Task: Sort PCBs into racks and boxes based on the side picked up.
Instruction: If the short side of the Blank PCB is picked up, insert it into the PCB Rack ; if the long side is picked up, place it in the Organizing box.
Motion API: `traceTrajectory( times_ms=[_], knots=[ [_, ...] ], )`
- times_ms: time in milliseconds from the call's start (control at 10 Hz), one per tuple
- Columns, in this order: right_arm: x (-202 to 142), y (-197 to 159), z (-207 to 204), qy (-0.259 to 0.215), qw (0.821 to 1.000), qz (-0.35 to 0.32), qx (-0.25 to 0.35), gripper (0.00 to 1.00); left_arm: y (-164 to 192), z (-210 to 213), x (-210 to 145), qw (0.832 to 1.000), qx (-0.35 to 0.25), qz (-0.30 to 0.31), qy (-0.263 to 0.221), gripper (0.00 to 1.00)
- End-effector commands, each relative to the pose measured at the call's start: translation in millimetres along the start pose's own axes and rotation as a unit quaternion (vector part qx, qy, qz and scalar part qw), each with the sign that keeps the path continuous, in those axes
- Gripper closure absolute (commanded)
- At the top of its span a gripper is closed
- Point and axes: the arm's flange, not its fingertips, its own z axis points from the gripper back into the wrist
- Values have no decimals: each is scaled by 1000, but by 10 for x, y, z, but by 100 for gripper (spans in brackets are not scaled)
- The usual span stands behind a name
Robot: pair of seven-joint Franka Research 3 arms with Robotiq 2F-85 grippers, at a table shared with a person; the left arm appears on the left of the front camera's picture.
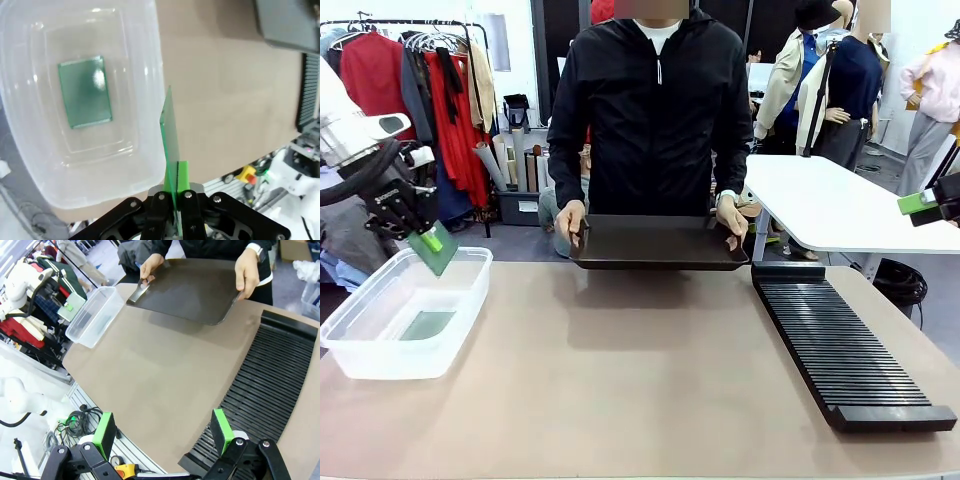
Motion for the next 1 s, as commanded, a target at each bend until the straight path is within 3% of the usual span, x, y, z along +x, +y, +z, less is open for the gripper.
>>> traceTrajectory(
  times_ms=[0,400,900],
  knots=[
    [22,-6,-20,-14,1000,7,10,0,-13,-34,137,999,36,-2,40,100],
    [22,-6,-20,-14,1000,7,10,0,116,-204,255,997,65,-22,44,100],
    [22,-6,-20,-14,1000,7,10,0,435,-598,284,998,40,-43,22,100]
  ],
)
